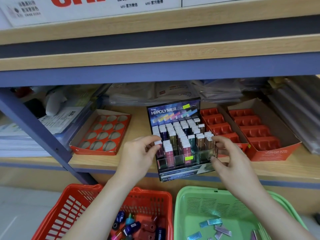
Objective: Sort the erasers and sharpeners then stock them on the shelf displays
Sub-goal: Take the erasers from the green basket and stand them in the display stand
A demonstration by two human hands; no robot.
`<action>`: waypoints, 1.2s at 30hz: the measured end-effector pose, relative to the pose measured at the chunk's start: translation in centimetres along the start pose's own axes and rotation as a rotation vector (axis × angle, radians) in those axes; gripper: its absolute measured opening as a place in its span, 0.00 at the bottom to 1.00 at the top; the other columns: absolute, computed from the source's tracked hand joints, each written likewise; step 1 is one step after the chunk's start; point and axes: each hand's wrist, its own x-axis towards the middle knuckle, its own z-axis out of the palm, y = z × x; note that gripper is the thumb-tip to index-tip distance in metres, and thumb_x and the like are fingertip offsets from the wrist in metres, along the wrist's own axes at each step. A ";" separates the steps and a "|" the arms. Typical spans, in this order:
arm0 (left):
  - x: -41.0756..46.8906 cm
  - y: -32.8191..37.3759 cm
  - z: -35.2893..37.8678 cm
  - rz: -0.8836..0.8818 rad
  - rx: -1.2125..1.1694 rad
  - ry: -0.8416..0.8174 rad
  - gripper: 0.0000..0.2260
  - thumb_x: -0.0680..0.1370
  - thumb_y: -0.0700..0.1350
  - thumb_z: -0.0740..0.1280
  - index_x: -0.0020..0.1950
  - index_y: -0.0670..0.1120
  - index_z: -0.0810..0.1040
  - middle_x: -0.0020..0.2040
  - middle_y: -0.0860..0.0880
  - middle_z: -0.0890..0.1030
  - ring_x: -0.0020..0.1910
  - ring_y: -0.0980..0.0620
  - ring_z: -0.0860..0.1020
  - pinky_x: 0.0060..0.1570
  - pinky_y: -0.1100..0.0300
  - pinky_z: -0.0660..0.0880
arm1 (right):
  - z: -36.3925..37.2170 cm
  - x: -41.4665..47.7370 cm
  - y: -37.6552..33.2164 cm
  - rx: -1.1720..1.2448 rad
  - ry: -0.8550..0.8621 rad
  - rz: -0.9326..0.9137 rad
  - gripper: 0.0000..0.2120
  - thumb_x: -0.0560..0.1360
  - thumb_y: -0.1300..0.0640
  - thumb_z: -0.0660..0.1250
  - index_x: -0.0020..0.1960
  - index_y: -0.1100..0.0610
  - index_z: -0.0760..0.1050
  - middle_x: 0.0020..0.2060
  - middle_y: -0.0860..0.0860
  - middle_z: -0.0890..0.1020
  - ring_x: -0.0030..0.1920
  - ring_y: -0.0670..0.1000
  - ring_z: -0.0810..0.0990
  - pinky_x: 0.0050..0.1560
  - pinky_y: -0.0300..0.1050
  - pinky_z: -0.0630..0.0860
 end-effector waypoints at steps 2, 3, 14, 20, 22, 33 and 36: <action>-0.1 -0.1 0.2 -0.008 0.030 -0.021 0.10 0.74 0.43 0.72 0.55 0.49 0.83 0.43 0.59 0.79 0.40 0.65 0.75 0.45 0.77 0.70 | -0.1 0.0 0.0 0.000 -0.006 0.006 0.24 0.75 0.63 0.68 0.68 0.49 0.70 0.58 0.46 0.76 0.57 0.44 0.73 0.56 0.38 0.66; 0.0 -0.2 0.3 -0.017 0.039 -0.026 0.10 0.74 0.43 0.72 0.55 0.49 0.84 0.43 0.58 0.79 0.39 0.65 0.75 0.43 0.78 0.69 | -0.2 0.0 0.1 -0.005 -0.010 0.005 0.23 0.75 0.64 0.67 0.68 0.49 0.70 0.58 0.46 0.76 0.56 0.44 0.73 0.56 0.37 0.66; -5.5 4.0 -0.4 0.235 -0.109 0.089 0.09 0.73 0.36 0.66 0.47 0.47 0.83 0.43 0.57 0.80 0.43 0.61 0.78 0.43 0.70 0.72 | -6.2 -0.8 3.2 -0.222 -0.416 0.044 0.10 0.76 0.59 0.68 0.48 0.43 0.76 0.40 0.44 0.82 0.40 0.45 0.81 0.43 0.40 0.78; -11.9 2.2 12.0 0.135 0.047 -0.623 0.11 0.74 0.41 0.63 0.50 0.51 0.83 0.49 0.55 0.83 0.50 0.55 0.79 0.52 0.61 0.73 | -4.1 -5.7 13.9 -0.644 -0.858 0.239 0.14 0.75 0.55 0.66 0.61 0.50 0.76 0.53 0.48 0.82 0.51 0.49 0.79 0.49 0.39 0.72; -13.8 0.5 17.2 0.089 0.150 -0.833 0.12 0.76 0.42 0.62 0.54 0.52 0.82 0.54 0.54 0.83 0.53 0.52 0.79 0.52 0.61 0.72 | -2.9 -8.0 18.0 -0.651 -0.924 0.329 0.17 0.75 0.55 0.66 0.63 0.51 0.75 0.58 0.52 0.81 0.57 0.53 0.78 0.52 0.40 0.72; -23.5 -7.4 33.4 0.073 0.470 -1.579 0.16 0.76 0.47 0.66 0.63 0.45 0.76 0.61 0.44 0.77 0.59 0.44 0.75 0.56 0.55 0.73 | 6.5 -16.7 33.9 -0.547 -1.158 0.442 0.17 0.74 0.55 0.68 0.59 0.59 0.71 0.58 0.59 0.78 0.58 0.59 0.79 0.57 0.50 0.76; -24.1 -7.7 33.9 -0.016 0.395 -1.672 0.16 0.78 0.52 0.64 0.58 0.42 0.78 0.58 0.42 0.79 0.57 0.43 0.77 0.51 0.57 0.72 | 7.9 -16.7 34.9 -0.569 -1.165 0.402 0.21 0.73 0.55 0.69 0.63 0.56 0.69 0.59 0.58 0.78 0.59 0.60 0.79 0.57 0.49 0.75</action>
